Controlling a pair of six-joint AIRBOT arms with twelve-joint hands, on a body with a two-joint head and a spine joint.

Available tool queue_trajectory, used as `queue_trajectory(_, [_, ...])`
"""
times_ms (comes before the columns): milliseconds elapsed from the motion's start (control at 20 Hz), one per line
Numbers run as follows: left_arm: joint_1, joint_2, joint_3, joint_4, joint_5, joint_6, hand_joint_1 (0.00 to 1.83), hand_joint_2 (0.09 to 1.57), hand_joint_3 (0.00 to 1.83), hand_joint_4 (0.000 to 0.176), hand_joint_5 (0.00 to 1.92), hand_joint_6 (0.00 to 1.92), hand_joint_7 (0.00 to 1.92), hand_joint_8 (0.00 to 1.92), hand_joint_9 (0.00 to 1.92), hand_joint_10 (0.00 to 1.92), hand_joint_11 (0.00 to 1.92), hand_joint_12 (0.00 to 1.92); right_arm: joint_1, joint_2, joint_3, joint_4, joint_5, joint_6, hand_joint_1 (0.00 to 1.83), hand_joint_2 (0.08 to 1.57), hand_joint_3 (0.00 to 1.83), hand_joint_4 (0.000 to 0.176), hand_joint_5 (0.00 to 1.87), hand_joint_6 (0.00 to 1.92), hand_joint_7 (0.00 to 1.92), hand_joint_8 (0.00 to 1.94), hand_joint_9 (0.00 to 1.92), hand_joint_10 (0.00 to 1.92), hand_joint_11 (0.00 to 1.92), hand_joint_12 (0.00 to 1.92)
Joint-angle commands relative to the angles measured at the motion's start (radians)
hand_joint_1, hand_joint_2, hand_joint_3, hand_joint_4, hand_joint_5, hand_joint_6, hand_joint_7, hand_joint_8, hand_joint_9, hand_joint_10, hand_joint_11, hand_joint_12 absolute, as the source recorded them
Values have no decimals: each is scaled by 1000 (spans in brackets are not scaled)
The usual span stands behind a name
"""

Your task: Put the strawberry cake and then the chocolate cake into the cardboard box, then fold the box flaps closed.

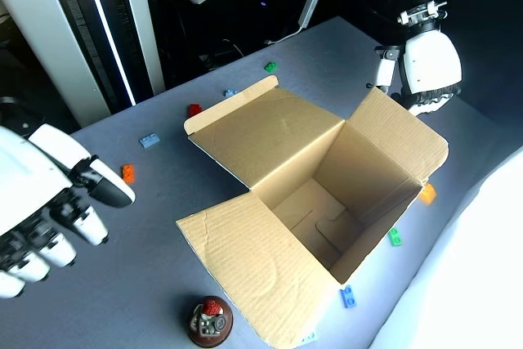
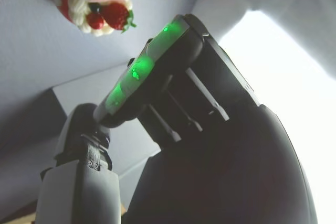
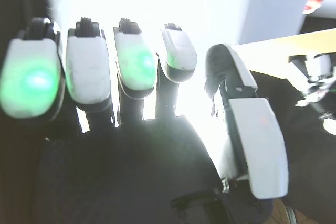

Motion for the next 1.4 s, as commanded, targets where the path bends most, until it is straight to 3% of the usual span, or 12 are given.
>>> queue_trajectory(0, [-9, 7, 11, 2, 77, 2, 256, 1290, 17, 3, 233, 9, 205, 1, 218, 9, 0, 744, 3, 10, 4, -38, 101, -1, 123, 1199, 18, 0, 165, 10, 183, 0, 144, 14, 0, 420])
queue_trajectory(200, [-27, 6, 26, 8, 63, 2, 305, 1284, 2, 4, 260, 10, 205, 1, 208, 1, 0, 742, 2, 5, 3, -38, 135, -2, 120, 1205, 3, 0, 183, 9, 179, 3, 148, 7, 0, 459])
queue_trajectory(500, [-66, -3, 23, 31, 45, 2, 228, 1290, 2, 7, 213, 2, 179, 1, 174, 1, 0, 597, -2, 2, 4, -37, 167, -14, 94, 1207, 0, 0, 147, 0, 163, 0, 115, 0, 0, 316])
queue_trajectory(650, [-53, -18, 25, 23, 51, 2, 244, 1230, 0, 26, 135, 0, 129, 0, 120, 0, 0, 477, -2, 0, 5, -19, 152, -12, 112, 1194, 0, 0, 125, 2, 149, 4, 97, 4, 0, 200])
queue_trajectory(850, [-19, -29, 24, -38, 108, 2, 488, 1118, 0, 20, 66, 1, 72, 0, 55, 1, 0, 406, -2, 0, 9, -8, 130, 24, 125, 1178, 0, 0, 93, 2, 124, 0, 92, 1, 0, 250])
queue_trajectory(1100, [32, -38, 34, -25, 101, 3, 701, 1047, 0, 25, 26, 0, 18, 0, 7, 0, 0, 312, -3, 0, 9, 29, 143, 19, 181, 1163, 0, 0, 105, 4, 130, 0, 100, 1, 0, 345])
queue_trajectory(1200, [47, -43, 37, -19, 93, 3, 807, 1033, 0, 18, 6, 2, 0, 0, 0, 0, 0, 198, -3, -2, 15, 62, 147, 18, 192, 1161, 0, 0, 106, 3, 131, 1, 99, 1, 0, 344])
queue_trajectory(1350, [64, -55, 41, -30, 96, 3, 906, 996, 0, 27, 0, 0, 0, 0, 0, 0, 0, 140, -5, -5, 18, 62, 146, 18, 186, 1156, 0, 0, 123, 3, 137, 1, 109, 2, 0, 361])
